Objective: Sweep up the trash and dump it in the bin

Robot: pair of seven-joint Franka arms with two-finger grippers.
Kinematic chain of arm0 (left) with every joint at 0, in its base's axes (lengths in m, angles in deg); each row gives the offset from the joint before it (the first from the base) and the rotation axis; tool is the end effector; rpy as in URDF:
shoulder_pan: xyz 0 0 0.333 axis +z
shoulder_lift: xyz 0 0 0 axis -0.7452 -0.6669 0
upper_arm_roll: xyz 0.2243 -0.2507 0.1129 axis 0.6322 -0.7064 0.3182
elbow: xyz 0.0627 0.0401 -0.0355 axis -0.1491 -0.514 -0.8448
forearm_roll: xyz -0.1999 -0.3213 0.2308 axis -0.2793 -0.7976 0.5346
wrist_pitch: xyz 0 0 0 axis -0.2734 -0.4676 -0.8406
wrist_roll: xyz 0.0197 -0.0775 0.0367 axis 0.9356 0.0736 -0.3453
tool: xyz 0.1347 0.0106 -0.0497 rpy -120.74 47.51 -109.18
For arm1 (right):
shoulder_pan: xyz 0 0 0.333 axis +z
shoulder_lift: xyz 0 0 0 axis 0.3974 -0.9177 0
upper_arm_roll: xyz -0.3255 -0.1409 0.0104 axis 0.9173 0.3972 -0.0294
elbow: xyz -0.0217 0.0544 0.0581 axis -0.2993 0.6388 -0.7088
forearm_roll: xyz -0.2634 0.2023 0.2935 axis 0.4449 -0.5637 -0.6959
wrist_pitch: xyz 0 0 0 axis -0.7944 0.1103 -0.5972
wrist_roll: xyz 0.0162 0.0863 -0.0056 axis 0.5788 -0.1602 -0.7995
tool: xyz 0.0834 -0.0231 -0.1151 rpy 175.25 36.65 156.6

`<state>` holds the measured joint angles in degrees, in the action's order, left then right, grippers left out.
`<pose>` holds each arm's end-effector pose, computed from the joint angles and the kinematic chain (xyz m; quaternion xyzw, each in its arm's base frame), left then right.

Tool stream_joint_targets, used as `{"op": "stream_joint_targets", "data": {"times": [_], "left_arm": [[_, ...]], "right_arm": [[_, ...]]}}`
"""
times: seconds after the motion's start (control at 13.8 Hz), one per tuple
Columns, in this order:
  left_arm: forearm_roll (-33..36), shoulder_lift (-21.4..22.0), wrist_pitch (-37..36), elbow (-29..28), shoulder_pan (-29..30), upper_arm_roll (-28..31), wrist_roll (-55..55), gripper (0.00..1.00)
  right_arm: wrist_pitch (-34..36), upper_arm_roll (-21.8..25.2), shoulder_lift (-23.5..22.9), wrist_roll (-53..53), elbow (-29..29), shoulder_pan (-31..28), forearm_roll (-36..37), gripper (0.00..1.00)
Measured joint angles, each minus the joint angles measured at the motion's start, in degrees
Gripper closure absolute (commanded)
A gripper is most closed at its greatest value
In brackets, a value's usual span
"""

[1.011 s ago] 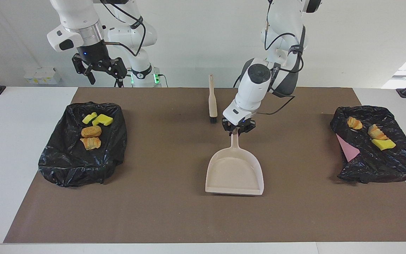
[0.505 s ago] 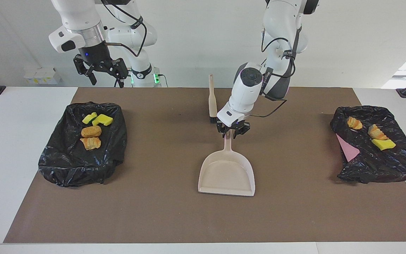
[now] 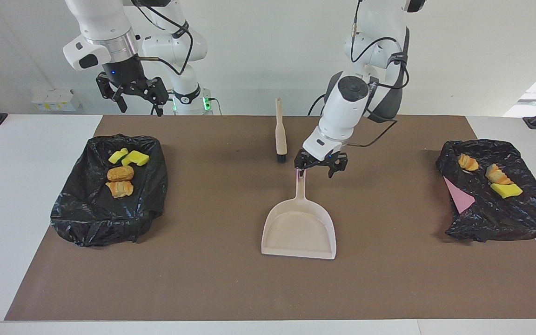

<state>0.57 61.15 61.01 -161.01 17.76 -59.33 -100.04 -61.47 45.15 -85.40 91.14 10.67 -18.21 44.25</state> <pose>0.5982 -0.3141 0.4228 0.9975 -0.0146 0.0243 0.0643 0.5807 0.0499 0.6619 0.9972 -0.0734 0.0087 0.0097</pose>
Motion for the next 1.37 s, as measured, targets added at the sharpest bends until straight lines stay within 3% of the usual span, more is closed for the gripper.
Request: {"op": "stream_joint_targets", "data": {"times": [1.01, 1.37], "left_arm": [[0.0, 2.8, -21.2, 13.8, 24.5, 0.9, 20.8, 0.00], [1.1, 5.2, -23.1, 14.0, 26.6, -0.2, 25.0, 0.00]], "right_arm": [[0.0, 0.0, 0.0, 0.0, 0.0, -0.3, -0.1, 0.00], [0.0, 0.0, 0.0, 0.0, 0.0, -0.3, -0.1, 0.00]]}}
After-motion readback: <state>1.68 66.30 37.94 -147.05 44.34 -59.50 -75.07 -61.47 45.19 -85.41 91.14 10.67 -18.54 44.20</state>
